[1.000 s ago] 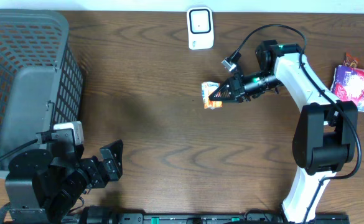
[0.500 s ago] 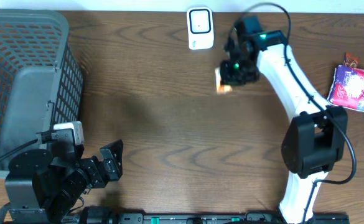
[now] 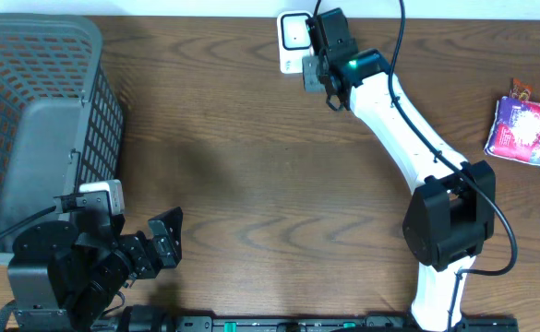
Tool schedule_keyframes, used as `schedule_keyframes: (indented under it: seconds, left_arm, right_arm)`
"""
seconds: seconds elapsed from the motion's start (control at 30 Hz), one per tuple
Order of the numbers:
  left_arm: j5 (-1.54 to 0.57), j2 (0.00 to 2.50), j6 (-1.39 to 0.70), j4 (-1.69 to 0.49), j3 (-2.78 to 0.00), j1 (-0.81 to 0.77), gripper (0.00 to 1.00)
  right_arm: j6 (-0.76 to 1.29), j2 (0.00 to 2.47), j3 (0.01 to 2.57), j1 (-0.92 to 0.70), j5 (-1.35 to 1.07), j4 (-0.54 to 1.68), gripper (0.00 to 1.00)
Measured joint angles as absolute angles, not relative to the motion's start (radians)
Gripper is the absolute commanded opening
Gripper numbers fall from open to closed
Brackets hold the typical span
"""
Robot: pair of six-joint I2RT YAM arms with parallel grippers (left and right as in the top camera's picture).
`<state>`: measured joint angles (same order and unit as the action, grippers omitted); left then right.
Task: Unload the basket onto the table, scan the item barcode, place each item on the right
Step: 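Raise the orange pack up to the scanner face, then hold the orange pack against the scanner window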
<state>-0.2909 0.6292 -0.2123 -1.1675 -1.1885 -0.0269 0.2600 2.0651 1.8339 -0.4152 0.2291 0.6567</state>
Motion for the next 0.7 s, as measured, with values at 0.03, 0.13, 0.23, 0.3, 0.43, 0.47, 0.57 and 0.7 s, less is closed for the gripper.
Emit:
schedule_keyframes:
  seconds: [0.03,0.13,0.23,0.3,0.43,0.47,0.57,0.7]
  left_arm:
    - [-0.291,0.629,-0.212,-1.167,-1.188,-0.027,0.98]
    - [-0.29,0.629,-0.212,-1.167,-1.188,-0.027,0.98]
    - [-0.291,0.629,-0.212,-1.167,-1.188,-0.027,0.98]
    - [-0.29,0.629,-0.212,-1.167,-1.188,-0.027,0.98]
    - [-0.291,0.629,-0.212,-1.167,-1.188,-0.027,0.98]
    - [-0.291,0.629,-0.212,-1.167,-1.188,-0.027,0.98]
    - [-0.291,0.629,-0.212,-1.167,-1.188,-0.027,0.98]
    - [-0.291,0.629,-0.212,-1.167,-1.188,-0.027,0.98]
  right_arm:
    - [0.26,2.065,1.834,-0.414,0.232,0.622,0.01]
    - [0.26,2.065,1.834,-0.414,0.233,0.525,0.01]
    - [0.259,2.069,1.834,-0.414,0.227,0.424,0.01]
    - [0.249,2.077,1.834,-0.416,0.225,0.361,0.01]
    - [0.207,2.121,1.839,-0.416,0.244,0.287,0.01]
    - [0.192,2.142,1.839,-0.417,0.257,0.278,0.01]
    - [0.162,2.194,1.839,-0.417,0.281,0.263,0.01]
    - [0.133,2.247,1.839,-0.417,0.293,0.233,0.01]
